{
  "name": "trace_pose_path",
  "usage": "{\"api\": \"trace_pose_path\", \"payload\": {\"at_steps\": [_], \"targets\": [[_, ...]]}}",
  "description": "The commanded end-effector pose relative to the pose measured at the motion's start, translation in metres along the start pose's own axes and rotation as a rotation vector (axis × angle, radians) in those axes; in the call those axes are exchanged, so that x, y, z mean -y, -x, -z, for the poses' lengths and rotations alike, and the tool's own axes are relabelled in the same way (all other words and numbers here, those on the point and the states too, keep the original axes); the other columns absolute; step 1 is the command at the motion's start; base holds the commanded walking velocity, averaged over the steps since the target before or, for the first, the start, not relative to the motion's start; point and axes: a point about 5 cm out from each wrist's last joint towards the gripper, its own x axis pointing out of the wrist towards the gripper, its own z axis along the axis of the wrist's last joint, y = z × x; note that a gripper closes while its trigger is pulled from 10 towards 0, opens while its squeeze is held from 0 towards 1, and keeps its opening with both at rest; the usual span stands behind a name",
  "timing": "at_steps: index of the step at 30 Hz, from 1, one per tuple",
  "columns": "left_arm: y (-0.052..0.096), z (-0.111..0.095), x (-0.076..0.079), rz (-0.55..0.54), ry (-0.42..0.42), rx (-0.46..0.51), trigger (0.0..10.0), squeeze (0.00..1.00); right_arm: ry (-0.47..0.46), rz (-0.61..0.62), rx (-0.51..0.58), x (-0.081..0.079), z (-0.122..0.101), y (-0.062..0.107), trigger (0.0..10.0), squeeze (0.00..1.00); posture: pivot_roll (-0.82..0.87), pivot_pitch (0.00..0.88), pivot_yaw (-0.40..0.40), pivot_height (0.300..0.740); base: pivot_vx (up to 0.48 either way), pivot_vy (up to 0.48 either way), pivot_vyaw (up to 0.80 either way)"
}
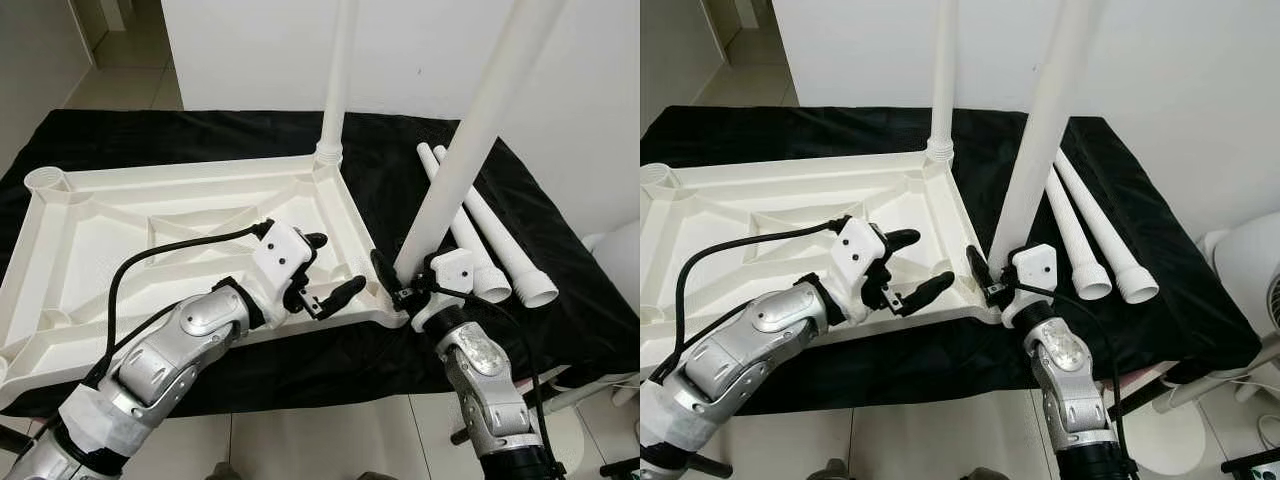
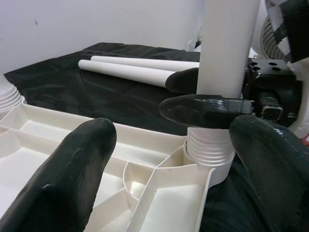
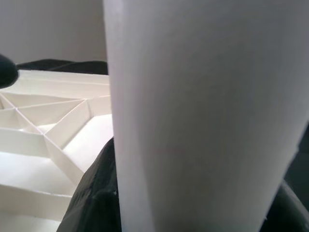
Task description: Building children table
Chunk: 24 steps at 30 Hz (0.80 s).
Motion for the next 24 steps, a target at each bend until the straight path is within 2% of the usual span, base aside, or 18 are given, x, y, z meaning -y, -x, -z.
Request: {"api": "trace_pose_path", "payload": {"at_steps": [1, 7, 11, 16, 21, 24], "targets": [[0.0018, -0.0048, 0.0172, 0.337, -0.025, 0.01, 10.0, 0.0, -0.013, 0.038, -0.125, 0.0067, 0.0241, 0.0105, 10.0, 0.0, 0.06, 0.0, -0.033, 0.74, 0.0, 0.0, 0.0], [0.0012, -0.0051, 0.0174, 0.341, -0.027, 0.011, 10.0, 0.0, 0.012, 0.039, -0.13, 0.0081, 0.026, 0.0115, 10.0, 0.0, 0.05, 0.0, -0.029, 0.74, 0.0, 0.0, 0.0], [0.0004, -0.0058, 0.0177, 0.346, -0.03, 0.013, 10.0, 0.0, 0.066, 0.017, -0.135, 0.0088, 0.0274, 0.0117, 10.0, 0.0, 0.05, 0.0, -0.025, 0.74, 0.0, 0.0, 0.0], [0.0004, -0.0063, 0.0176, 0.348, -0.032, 0.014, 10.0, 0.0, 0.073, 0.015, -0.137, 0.0109, 0.0283, 0.0119, 10.0, 0.0, 0.05, 0.005, -0.025, 0.74, 0.0, 0.0, 0.0], [0.0008, -0.0068, 0.018, 0.347, -0.028, 0.013, 10.0, 0.0, 0.079, 0.007, -0.136, 0.0137, 0.0291, 0.0072, 10.0, 0.0, 0.05, 0.016, -0.023, 0.74, 0.0, 0.0, 0.0], [0.0009, -0.007, 0.018, 0.344, -0.027, 0.012, 10.0, 0.0, 0.091, -0.032, -0.125, 0.0082, 0.0279, 0.0024, 10.0, 0.0, 0.05, 0.021, -0.027, 0.74, 0.0, 0.0, 0.0]]}}
